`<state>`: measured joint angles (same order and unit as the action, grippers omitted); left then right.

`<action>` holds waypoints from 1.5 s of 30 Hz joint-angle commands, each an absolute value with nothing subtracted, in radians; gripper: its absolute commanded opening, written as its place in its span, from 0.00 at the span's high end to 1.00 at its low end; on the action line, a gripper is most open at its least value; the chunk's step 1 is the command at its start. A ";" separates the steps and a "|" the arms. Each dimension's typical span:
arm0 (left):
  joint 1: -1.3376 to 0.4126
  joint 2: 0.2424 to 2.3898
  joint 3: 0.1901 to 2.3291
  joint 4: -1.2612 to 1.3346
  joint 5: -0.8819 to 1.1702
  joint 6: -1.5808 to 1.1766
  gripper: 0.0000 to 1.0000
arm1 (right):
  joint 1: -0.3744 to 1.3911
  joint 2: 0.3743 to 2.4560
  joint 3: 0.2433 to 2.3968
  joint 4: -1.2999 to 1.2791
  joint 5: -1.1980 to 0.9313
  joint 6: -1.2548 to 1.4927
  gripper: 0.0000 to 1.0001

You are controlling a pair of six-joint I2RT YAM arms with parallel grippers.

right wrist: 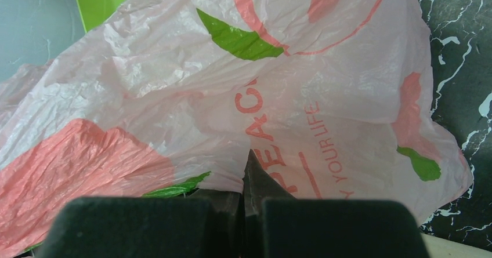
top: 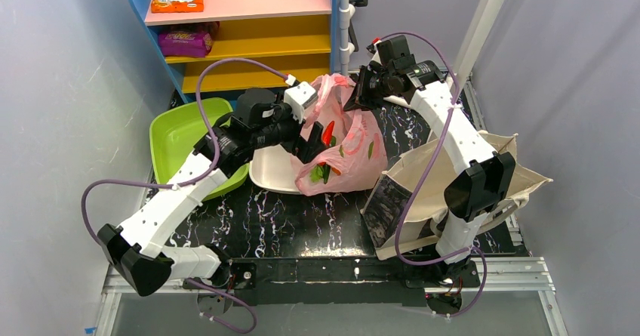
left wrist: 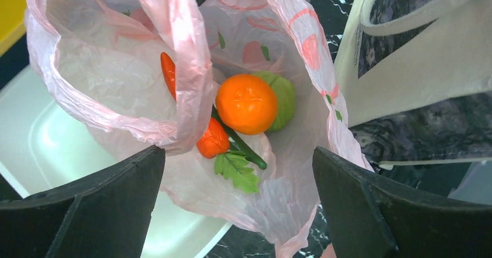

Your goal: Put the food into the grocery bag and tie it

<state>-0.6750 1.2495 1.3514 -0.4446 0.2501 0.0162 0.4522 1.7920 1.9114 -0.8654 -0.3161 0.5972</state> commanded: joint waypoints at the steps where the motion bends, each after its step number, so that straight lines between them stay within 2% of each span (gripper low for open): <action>1: -0.683 1.179 1.393 -0.470 0.278 0.152 0.02 | 0.454 1.741 1.931 -0.859 -0.318 0.586 0.99; 7: -0.685 1.183 1.358 -0.418 0.227 0.253 0.02 | 0.454 1.734 1.924 -0.856 -0.320 0.593 0.99; 16: -0.685 1.213 1.287 -0.278 0.179 0.245 0.02 | 0.454 1.722 1.918 -0.864 -0.315 0.583 0.99; 22: -0.684 1.249 1.277 -0.272 0.267 0.222 0.03 | 0.454 1.722 1.910 -0.862 -0.321 0.581 0.99; 25: -0.684 1.247 1.236 -0.218 0.313 0.209 0.07 | 0.454 1.722 1.902 -0.858 -0.326 0.583 0.99; 29: -0.684 1.278 1.225 -0.185 0.324 0.194 0.20 | 0.454 1.723 1.902 -0.857 -0.330 0.583 0.99; 32: -0.685 1.305 1.223 -0.171 0.311 0.191 0.45 | 0.454 1.719 1.899 -0.859 -0.330 0.581 0.99; 37: -0.685 1.329 1.247 -0.178 0.314 0.171 1.00 | 0.454 1.716 1.893 -0.860 -0.334 0.571 0.99; 45: -0.692 1.179 1.346 -0.371 0.416 0.042 1.00 | 0.454 1.704 1.978 -0.907 -0.331 0.593 0.99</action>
